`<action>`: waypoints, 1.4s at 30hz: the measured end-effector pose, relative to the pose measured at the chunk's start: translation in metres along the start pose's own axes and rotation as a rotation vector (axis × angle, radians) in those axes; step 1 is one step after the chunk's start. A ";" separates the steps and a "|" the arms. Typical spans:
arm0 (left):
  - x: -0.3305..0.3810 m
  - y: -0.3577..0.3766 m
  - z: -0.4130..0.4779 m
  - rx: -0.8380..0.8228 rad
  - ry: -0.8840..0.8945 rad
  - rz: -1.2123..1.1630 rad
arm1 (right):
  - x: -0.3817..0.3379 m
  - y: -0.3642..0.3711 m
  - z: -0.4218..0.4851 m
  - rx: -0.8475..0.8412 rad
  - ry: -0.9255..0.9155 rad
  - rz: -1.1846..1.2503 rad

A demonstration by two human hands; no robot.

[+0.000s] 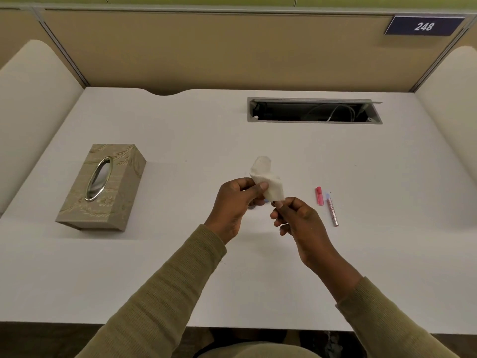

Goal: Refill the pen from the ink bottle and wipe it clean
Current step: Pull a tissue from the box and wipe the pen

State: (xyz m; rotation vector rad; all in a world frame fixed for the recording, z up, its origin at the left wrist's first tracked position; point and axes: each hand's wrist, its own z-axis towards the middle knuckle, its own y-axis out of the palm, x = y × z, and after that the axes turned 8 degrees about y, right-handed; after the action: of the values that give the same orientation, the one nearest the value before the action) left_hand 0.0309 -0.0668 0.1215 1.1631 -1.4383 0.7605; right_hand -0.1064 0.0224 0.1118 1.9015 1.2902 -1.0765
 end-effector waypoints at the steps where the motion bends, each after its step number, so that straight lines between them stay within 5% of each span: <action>1: 0.000 0.001 0.000 0.047 0.012 -0.002 | 0.000 0.001 -0.001 -0.007 -0.011 -0.009; 42: 0.012 -0.010 0.016 0.028 0.047 0.015 | -0.008 -0.003 0.000 0.017 -0.053 -0.142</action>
State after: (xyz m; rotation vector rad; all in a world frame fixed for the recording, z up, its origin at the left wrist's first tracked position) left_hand 0.0359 -0.0878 0.1286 1.1496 -1.4029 0.8159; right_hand -0.1106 0.0200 0.1186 1.8026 1.4073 -1.2046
